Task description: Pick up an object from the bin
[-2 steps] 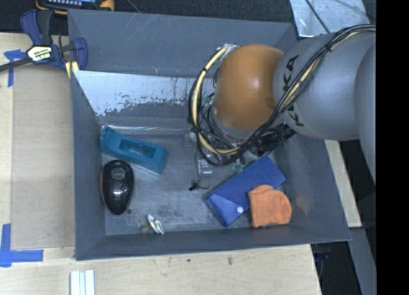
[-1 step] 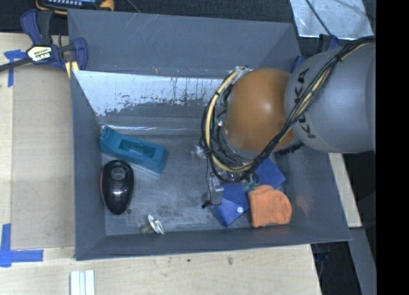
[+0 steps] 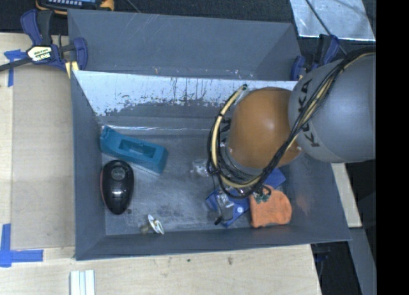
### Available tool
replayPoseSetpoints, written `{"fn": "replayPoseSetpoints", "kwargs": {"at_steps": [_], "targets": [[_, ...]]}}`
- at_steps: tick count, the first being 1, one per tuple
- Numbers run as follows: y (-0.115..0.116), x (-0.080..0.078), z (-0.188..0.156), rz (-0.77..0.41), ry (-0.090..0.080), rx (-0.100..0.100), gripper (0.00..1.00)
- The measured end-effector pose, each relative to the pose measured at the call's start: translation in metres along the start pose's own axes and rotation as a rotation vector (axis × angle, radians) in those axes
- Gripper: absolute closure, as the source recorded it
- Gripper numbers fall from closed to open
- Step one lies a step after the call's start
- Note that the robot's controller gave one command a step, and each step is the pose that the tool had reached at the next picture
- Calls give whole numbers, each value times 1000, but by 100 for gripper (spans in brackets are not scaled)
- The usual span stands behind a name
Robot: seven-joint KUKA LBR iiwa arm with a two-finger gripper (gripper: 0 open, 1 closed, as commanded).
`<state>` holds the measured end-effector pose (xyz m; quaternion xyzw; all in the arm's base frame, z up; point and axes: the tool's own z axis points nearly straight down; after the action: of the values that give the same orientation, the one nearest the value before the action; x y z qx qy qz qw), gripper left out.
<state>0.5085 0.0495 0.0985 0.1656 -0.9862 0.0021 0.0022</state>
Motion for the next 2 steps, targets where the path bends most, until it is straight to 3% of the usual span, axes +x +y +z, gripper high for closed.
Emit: {"fn": "replayPoseSetpoints", "kwargs": {"at_steps": [1, 2], "targets": [[0, 11, 5, -114, -7, -5, 0], [-51, -25, -9, -107, -6, -4, 0]]}}
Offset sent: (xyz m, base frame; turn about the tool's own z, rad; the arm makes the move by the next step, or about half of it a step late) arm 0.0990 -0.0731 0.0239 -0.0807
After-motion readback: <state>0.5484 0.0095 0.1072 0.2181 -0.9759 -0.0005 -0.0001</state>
